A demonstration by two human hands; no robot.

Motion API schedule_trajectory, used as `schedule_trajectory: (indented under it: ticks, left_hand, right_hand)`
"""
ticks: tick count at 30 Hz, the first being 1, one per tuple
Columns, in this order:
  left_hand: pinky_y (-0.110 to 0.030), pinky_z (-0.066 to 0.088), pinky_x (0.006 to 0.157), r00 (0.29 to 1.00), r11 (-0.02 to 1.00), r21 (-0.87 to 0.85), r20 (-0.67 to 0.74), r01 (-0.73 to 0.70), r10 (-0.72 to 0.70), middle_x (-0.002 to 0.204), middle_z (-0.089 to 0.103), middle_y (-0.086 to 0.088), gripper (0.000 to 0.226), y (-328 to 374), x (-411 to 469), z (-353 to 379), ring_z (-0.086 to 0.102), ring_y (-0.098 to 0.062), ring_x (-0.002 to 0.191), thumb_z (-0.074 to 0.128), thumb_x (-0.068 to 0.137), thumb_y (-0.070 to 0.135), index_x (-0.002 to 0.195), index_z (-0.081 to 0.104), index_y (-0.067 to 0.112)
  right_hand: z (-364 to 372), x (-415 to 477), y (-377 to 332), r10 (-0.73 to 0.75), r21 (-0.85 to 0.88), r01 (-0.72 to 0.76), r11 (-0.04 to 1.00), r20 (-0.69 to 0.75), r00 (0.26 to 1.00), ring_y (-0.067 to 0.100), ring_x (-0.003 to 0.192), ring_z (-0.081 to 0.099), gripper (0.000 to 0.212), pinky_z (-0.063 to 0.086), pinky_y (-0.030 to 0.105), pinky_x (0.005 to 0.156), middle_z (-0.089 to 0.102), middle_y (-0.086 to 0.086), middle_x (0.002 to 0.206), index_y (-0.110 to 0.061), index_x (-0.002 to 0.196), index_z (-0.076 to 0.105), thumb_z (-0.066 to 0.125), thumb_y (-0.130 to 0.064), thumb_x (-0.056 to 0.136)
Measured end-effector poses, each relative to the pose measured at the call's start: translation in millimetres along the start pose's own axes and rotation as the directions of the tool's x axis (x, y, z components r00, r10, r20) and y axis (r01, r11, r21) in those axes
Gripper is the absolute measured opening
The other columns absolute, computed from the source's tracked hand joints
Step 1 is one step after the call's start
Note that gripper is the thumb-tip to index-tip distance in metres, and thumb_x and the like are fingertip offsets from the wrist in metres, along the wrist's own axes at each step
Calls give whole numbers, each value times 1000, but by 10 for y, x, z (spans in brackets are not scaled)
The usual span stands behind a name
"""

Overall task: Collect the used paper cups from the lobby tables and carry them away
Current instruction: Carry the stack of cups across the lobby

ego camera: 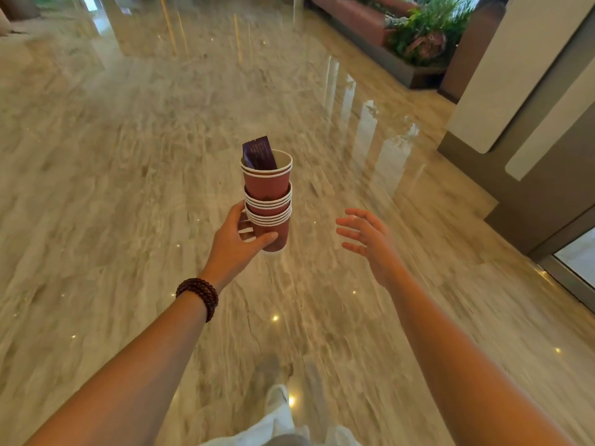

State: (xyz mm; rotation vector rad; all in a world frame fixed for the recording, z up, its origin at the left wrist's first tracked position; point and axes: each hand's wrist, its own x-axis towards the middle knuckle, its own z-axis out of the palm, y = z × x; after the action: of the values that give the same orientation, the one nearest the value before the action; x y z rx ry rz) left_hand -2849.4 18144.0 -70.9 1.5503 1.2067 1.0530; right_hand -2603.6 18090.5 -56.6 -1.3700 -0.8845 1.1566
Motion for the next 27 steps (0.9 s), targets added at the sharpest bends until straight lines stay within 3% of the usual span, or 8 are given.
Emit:
schedule_trajectory:
  ticks: [6, 10, 18, 23, 27]
  left_hand:
    - [-17, 51, 81, 1000, 1000, -1, 20, -21, 21, 116, 60, 12, 67, -31, 1182, -64, 60, 1, 102, 79, 72, 30, 130, 45, 27]
    - [-21, 51, 84, 999, 1000, 2, 35, -5, 5, 117, 60, 7, 71, -127, 1811, -22, 59, 1, 102, 79, 72, 27, 133, 43, 22]
    - [-11, 50, 73, 999, 1000, 12, 47, 4, -4, 111, 59, 19, 64, -350, 3101, 176, 60, 6, 97, 80, 71, 31, 124, 44, 38]
    - [-17, 50, 79, 1000, 1000, 10, 16, 3, -3, 112, 59, 17, 67, -398, 4132, 374, 61, 4, 98, 80, 71, 32, 128, 44, 32]
    - [-10, 49, 73, 1000, 1000, 4, 2, 2, -2, 111, 59, 19, 62, -366, 4951, 550, 59, 11, 95, 79, 72, 30, 124, 45, 35]
  right_hand:
    - [158, 1034, -246, -6, 1, 6, 1000, -34, 999, 18, 103, 66, 28, 53, 35, 84, 69, 3, 112, -18, 119, 59, 55, -26, 93]
    - [204, 1598, -317, 3, 1, -3, 1000, -46, 999, 17, 103, 66, 29, 53, 34, 83, 68, 4, 113, -17, 121, 57, 55, -25, 93]
    - [230, 2958, -409, 14, 14, -13, 1000, -36, 999, 19, 103, 66, 28, 53, 37, 86, 68, 6, 113, -17, 119, 59, 57, -25, 92]
    - [167, 4052, -607, 10, 17, -10, 1000, -12, 1000, 19, 102, 66, 27, 54, 37, 85, 69, 5, 111, -19, 116, 59, 59, -26, 90]
    - [80, 4882, -810, 8, 18, -8, 1000, -11, 1000, 21, 102, 66, 27, 54, 37, 87, 69, 5, 110, -18, 117, 60, 57, -25, 91]
